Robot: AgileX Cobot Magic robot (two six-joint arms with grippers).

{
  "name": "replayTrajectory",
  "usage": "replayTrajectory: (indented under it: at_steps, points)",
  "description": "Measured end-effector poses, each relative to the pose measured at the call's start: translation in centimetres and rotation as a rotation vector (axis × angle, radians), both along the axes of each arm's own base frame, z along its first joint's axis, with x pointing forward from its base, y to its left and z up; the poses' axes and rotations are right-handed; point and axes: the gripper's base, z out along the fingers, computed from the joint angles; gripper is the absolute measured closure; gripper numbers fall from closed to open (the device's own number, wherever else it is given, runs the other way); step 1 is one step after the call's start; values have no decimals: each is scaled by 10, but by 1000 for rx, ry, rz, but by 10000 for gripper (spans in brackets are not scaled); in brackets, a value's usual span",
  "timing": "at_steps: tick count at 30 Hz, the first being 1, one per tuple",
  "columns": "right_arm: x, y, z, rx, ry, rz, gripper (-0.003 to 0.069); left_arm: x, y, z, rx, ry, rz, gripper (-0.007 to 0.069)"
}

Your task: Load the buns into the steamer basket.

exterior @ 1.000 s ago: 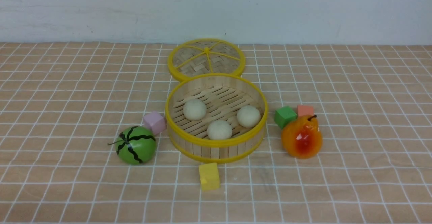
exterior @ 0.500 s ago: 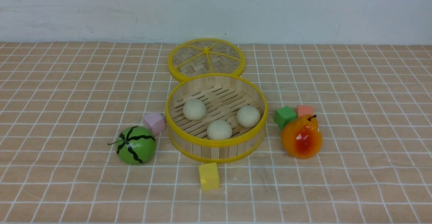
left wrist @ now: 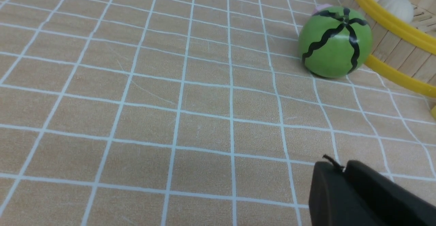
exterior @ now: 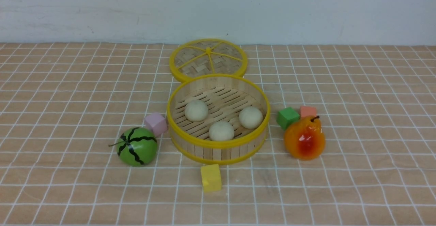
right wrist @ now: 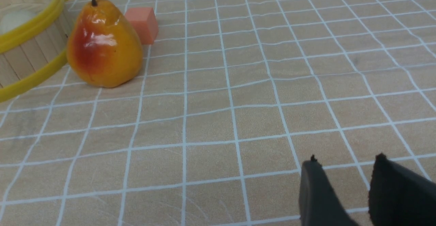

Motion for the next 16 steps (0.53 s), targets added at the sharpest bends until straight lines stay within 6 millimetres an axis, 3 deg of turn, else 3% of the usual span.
replayTrajectory:
  at_steps: [16]
  points:
    - [0,0,0,0,0,0,419,0,0,0,0,0,0,556]
